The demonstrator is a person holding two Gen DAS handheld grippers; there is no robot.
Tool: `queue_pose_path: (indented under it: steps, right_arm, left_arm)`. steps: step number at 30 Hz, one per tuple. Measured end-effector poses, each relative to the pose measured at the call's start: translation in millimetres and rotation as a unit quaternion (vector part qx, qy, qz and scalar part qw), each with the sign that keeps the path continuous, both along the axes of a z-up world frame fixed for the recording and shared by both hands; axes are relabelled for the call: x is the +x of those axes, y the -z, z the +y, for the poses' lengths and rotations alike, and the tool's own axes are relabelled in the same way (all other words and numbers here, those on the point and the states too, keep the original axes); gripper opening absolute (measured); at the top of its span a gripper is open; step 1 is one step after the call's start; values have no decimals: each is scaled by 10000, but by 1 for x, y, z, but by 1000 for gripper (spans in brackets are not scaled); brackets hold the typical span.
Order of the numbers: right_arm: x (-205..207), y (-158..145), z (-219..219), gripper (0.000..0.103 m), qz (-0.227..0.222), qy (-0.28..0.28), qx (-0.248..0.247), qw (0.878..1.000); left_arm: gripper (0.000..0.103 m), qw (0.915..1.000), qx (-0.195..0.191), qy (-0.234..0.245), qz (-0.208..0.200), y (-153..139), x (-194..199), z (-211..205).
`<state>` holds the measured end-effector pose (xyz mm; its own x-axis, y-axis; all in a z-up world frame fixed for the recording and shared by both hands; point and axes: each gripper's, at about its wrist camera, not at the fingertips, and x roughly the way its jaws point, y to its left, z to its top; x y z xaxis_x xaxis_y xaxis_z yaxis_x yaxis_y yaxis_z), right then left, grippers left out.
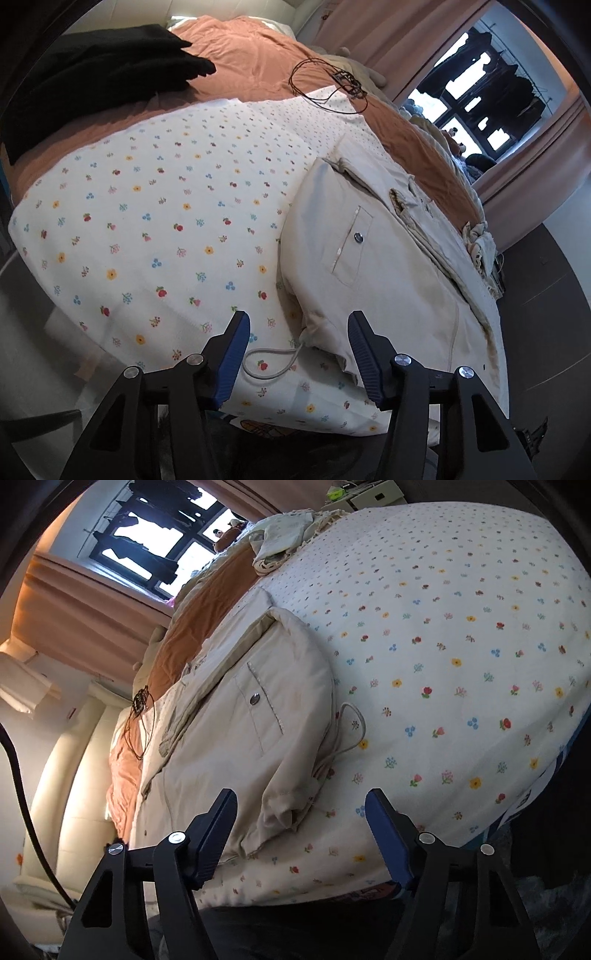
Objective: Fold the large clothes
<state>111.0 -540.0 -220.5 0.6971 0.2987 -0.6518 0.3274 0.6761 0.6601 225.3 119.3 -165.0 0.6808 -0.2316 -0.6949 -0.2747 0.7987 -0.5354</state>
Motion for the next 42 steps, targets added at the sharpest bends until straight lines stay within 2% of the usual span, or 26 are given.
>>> queue_pose_path:
  steps: [5,12,16,22,29,31,32,33,34,35,37,42]
  right_arm:
    - [16,15,3,64,80,-46,297,9995]
    - [44,20,7,64,125,-45,475,9988]
    - [57,23,9,64,127,-74,522,9985]
    - [72,27,9,64,-3,-37,687,9976]
    - [75,28,15,63,-115,-175,739,9970]
    - [75,30,21,58,-116,-300,852,9958]
    - [74,32,24,50,-105,-348,889,9954]
    - [73,34,26,34,-52,-346,873,9956]
    - [72,36,26,25,24,-283,805,9964]
    - [70,39,25,19,56,-203,783,9967]
    - [64,39,23,17,-27,-75,900,9959]
    - [51,17,19,14,-295,26,761,9967]
  left_arm:
    - [50,9990,-392,92,186,17,14,-1]
    - [46,9965,-654,112,502,33,45,-1]
    - [46,9967,-618,108,513,35,59,-1]
    - [46,9958,-781,106,461,39,77,-1]
    - [44,9934,-988,328,482,41,70,-7]
    - [36,9927,-991,446,516,43,65,-15]
    - [29,9930,-949,450,546,44,63,-17]
    - [24,9938,-868,393,574,44,61,-18]
    - [16,9941,-831,304,625,44,59,-16]
    - [14,9934,-949,232,609,45,57,-14]
    - [12,9934,-1015,104,529,40,54,-13]
    - [10,9976,-676,106,144,7,40,-20]
